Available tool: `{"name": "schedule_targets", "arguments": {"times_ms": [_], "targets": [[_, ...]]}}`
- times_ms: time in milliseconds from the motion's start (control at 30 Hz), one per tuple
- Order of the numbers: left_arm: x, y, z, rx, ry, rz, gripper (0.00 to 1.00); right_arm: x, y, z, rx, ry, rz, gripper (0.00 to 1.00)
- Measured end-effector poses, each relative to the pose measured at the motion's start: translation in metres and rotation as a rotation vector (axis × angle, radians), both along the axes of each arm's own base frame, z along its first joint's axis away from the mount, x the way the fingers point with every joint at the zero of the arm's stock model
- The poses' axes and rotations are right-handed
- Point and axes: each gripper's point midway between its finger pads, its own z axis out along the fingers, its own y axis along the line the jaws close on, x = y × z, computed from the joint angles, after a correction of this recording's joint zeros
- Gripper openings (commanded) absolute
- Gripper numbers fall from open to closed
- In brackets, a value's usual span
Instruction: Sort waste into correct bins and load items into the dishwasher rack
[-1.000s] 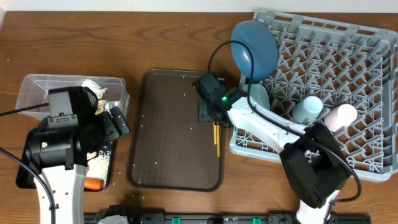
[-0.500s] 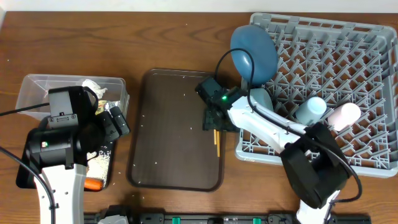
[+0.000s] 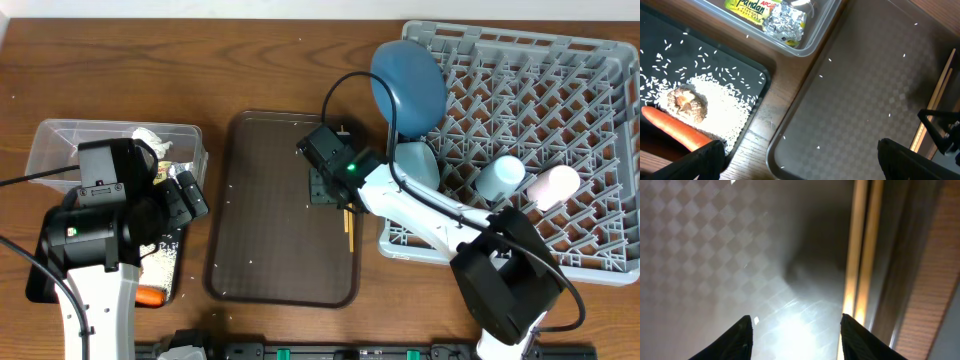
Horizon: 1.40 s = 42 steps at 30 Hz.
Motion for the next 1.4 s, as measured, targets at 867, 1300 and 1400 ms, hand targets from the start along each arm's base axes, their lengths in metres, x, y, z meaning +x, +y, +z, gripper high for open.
{"name": "schedule_targets", "arguments": {"times_ms": [867,1300,1400], "targets": [[0.000,0.000,0.000,0.000,0.000,0.000,0.98,0.012,-0.008,-0.035,-0.072,-0.008,-0.046,0.48],[0.000,0.000,0.000,0.000,0.000,0.000,0.98,0.012,-0.015,-0.036,-0.094,0.000,-0.044,0.48],[0.000,0.000,0.000,0.000,0.000,0.000,0.98,0.011,-0.016,-0.037,-0.099,0.004,-0.044,0.48]]}}
